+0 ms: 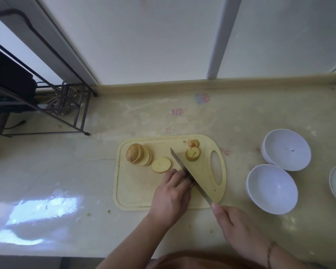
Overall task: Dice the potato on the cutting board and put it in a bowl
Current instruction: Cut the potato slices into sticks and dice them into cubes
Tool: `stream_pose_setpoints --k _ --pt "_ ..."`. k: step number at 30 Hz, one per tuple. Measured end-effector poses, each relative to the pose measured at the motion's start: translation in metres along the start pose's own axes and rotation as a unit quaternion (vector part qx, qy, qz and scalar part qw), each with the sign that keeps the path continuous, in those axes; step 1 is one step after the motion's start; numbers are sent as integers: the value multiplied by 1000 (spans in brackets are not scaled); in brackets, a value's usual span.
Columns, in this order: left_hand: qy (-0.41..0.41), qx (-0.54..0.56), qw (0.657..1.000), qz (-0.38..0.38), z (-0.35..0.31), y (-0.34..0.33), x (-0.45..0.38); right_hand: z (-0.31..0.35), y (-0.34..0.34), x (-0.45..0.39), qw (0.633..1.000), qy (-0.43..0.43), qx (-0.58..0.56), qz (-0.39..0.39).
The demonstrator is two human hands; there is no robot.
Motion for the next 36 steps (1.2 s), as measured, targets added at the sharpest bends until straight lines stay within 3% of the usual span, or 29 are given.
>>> stream_pose_setpoints --k 10,19,23,28,36 --pt "-9 13 999 -35 2 11 8 -8 1 7 998 -4 -58 16" --pt "-19 -2 1000 -9 -3 7 3 -14 1 11 997 -3 -72 13" --pt "-21 6 1000 -13 -1 7 4 -16 1 15 998 -24 -56 14" --pt "-17 6 1000 -2 0 4 3 -19 8 23 999 -14 22 -41" --pt "-3 20 1000 -8 0 4 3 -31 -9 14 999 -33 32 -17"
Point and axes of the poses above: each hand's wrist, its own x-axis away from the middle knuckle, its own y-axis out of the back of the hand, z = x × y, the point moved 9 cm from there along -x, towards the middle knuckle, and after that the axes turned 13 degrees about -y, right-handed, at the moved point
